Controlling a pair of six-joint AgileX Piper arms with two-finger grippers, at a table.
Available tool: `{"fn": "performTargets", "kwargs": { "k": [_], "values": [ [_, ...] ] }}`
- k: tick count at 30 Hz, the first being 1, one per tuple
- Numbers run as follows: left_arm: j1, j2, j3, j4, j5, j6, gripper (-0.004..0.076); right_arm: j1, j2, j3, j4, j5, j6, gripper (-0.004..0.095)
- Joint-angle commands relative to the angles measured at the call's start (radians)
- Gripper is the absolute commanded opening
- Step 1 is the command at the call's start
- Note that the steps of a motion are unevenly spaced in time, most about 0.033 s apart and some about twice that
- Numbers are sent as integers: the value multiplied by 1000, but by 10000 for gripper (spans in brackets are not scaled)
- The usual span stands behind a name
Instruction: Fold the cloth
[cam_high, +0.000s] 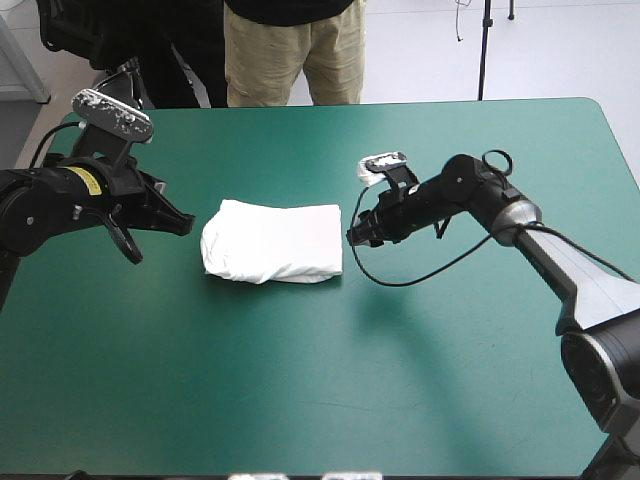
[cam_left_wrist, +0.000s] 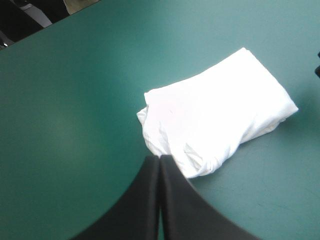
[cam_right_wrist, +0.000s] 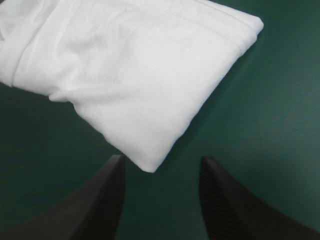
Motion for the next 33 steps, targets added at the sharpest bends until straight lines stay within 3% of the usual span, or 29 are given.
{"fn": "performTargets", "kwargs": {
  "k": [1,4,9,16,17,19,21,24,27,30,33],
  "values": [
    [-4,-20,-23,-27,40,-12,-17,-33,-25,69,286,-84,-198,577],
    [-4,-20,-23,-34,45,-12,-17,-33,39,59,368,-77,-215,688],
    [-4,-20,-23,-34,45,-12,-17,-31,150,11,474,-34,-246,638],
    [-4,-20,-23,-34,40,-12,-17,11,256,-115,480,28,-242,474],
    [-4,-20,-23,-34,40,-12,-17,14,263,-131,476,35,-236,417],
    [-4,-20,-23,-34,44,-12,-17,15,264,-160,457,46,-231,211],
    [-4,-20,-23,-34,46,-12,-17,13,259,-184,404,58,-231,-22],
    [-4,-20,-23,-34,52,-12,-17,-6,228,-203,282,67,-164,7],
    [-4,-20,-23,-42,59,-12,-17,-42,162,-173,76,61,-60,7],
    [-4,-23,-23,-61,59,-12,-17,-96,58,-90,-156,57,46,5],
    [-4,-23,-23,-68,59,-12,-17,-185,-66,45,-294,43,118,5]
  ]
}}
